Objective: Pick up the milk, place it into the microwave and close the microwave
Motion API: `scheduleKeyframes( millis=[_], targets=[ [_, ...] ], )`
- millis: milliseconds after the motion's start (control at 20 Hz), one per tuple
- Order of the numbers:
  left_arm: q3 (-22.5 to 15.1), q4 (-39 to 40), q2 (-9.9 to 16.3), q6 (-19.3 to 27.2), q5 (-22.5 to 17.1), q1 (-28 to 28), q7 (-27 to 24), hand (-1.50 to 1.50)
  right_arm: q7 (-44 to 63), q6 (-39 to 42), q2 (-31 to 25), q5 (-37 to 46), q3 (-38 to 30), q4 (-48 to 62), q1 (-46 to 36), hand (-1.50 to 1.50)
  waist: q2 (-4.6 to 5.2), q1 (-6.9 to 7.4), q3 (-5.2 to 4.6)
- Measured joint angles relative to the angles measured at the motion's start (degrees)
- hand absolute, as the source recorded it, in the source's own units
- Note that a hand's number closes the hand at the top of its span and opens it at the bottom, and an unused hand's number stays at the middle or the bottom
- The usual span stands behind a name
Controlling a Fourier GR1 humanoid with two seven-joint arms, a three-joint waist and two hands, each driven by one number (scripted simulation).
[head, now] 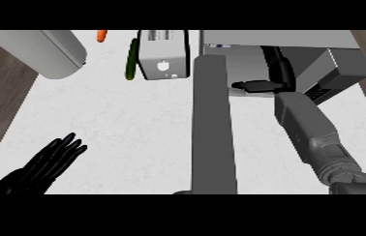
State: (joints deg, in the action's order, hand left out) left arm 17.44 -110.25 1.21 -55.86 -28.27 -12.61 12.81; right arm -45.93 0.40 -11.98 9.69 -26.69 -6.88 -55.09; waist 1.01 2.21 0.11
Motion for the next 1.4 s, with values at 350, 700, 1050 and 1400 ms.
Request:
scheduleKeyframes(
  millis=[350, 700, 1050, 1400],
  targets=[
    [-5.47, 2.87, -0.98, 0.17, 12.10, 0.77, -7.13, -1.50, -4.01, 6.75, 5.27, -1.79, 0.45, -1.88, 7.36, -1.50, -1.09, -2.24, -0.14],
    [-10.07, 7.45, -1.15, 4.17, 20.25, 4.16, -12.77, 1.50, -6.77, 7.24, 8.47, -0.57, 4.03, -5.94, 18.23, -1.50, -1.76, -4.15, -0.25],
    [-14.82, 13.25, -1.13, 9.09, 29.41, 8.34, -17.65, 1.50, -9.02, 8.37, 7.01, -0.12, 6.46, -12.69, 31.00, -1.50, -1.94, -5.60, -0.37],
    [-20.94, 19.15, -1.12, 13.15, 38.12, 13.06, -22.21, 1.50, -9.48, 10.40, 5.52, -2.22, 7.65, -24.26, 44.76, -1.50, -1.90, -6.02, -0.49]
  ],
)
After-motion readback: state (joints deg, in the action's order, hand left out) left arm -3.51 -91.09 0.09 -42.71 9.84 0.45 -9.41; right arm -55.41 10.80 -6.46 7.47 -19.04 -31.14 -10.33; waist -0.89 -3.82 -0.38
